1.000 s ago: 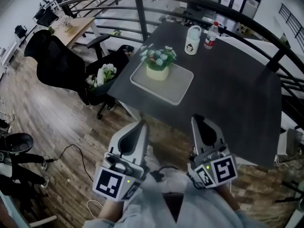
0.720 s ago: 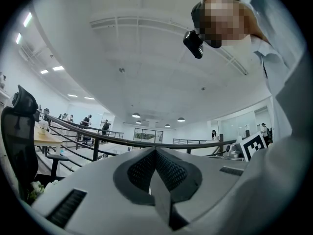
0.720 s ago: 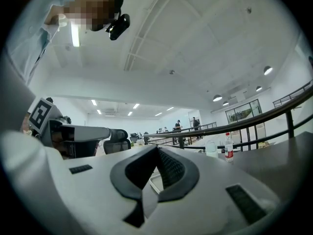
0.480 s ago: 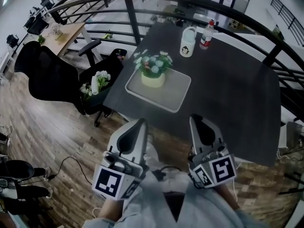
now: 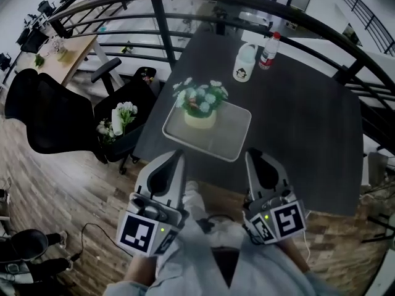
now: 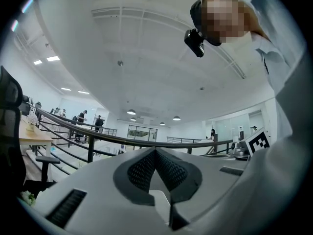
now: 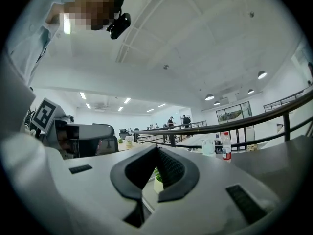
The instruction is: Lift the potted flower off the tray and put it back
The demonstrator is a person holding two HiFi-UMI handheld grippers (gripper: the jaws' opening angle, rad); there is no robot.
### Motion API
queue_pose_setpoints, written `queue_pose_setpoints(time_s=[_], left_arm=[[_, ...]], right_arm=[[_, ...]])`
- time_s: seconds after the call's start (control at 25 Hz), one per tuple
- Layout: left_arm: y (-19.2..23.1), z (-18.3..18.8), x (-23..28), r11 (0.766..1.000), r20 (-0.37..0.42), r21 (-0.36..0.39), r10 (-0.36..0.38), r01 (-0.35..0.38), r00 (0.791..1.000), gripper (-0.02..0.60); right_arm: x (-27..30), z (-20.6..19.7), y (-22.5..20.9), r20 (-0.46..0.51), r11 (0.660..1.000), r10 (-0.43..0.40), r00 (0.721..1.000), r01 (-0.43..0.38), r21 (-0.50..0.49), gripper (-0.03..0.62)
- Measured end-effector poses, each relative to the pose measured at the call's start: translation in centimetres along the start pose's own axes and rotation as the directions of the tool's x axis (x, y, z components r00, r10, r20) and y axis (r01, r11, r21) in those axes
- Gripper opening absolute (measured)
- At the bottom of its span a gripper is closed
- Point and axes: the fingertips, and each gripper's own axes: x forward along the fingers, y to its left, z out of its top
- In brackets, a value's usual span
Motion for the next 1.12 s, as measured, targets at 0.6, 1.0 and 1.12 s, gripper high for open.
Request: queue_pose_setpoints(time_s=[0.6,1.0,1.12], left_arm=[[7.0,0.0,6.0,0.988,-0.044,-0.001,-0.152,0.152,0.987,0.005],[11.1,-1.1,8.9,0.971,-0.060,-0.031,-0.239,0.237,0.969,0.005],[11.6,-1.0,9.5,0.965,-0.047,-0.032,-0.263,0.261,0.964,0.005]], right_arm=[[8.0,-0.3,-1.0,-0.025,0.989,-0.145,0.989,0.145,0.003,0.005],[12.4,-1.8,-0.8,-0.051,0.975,-0.220,0.974,0.220,0.002,0.005],[13.3,-2.1,-0.5,-0.054,0.973,-0.231,0.972,0.231,0.002,0.005]])
